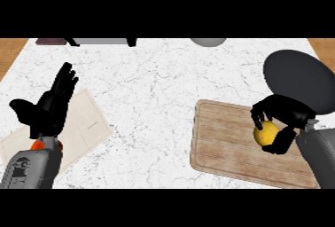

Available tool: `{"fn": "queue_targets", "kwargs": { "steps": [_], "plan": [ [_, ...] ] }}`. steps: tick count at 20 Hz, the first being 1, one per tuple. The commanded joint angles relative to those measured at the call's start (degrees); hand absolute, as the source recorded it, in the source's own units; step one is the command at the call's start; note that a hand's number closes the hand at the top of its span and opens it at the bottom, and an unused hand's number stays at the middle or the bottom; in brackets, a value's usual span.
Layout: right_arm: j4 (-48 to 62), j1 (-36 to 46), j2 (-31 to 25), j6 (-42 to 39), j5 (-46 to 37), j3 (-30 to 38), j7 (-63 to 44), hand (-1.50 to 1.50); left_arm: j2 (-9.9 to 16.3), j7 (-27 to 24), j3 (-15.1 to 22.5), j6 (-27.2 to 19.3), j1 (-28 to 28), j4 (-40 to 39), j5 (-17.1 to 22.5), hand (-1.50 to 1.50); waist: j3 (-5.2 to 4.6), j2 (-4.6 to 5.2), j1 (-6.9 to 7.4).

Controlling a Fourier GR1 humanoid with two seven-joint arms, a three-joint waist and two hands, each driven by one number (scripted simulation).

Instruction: Pick the lemon from the cutting board and place it in the pan

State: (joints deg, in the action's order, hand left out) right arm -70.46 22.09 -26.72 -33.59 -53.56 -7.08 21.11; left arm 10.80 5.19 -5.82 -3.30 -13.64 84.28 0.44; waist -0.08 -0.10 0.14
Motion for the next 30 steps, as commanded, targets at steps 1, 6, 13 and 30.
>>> {"fn": "queue_targets", "kwargs": {
  "steps": [1,6,13,30],
  "plan": [
    [-5.2,-5.3,2.2,2.6,-0.6,1.6,-3.3,1.5,-0.3,-1.5,0.3,-0.5,2.3,0.7,-1.5,0.0,0.07,0.01,-0.31],
    [-26.8,-17.3,15.3,2.6,-4.9,-6.2,-23.7,1.5,-0.4,-1.3,-1.5,-1.1,2.2,0.3,0.0,0.0,-0.07,-0.62,-2.39],
    [-45.0,-19.4,16.3,11.4,-4.0,0.4,-26.2,1.5,-0.8,2.0,0.5,0.2,3.3,4.9,0.5,0.0,0.08,-0.38,-1.07],
    [-28.7,0.9,13.7,11.3,20.3,32.8,-28.8,1.5,0.7,-2.0,-1.6,1.9,0.0,-1.7,0.5,0.0,0.11,0.37,0.31]
  ]
}}
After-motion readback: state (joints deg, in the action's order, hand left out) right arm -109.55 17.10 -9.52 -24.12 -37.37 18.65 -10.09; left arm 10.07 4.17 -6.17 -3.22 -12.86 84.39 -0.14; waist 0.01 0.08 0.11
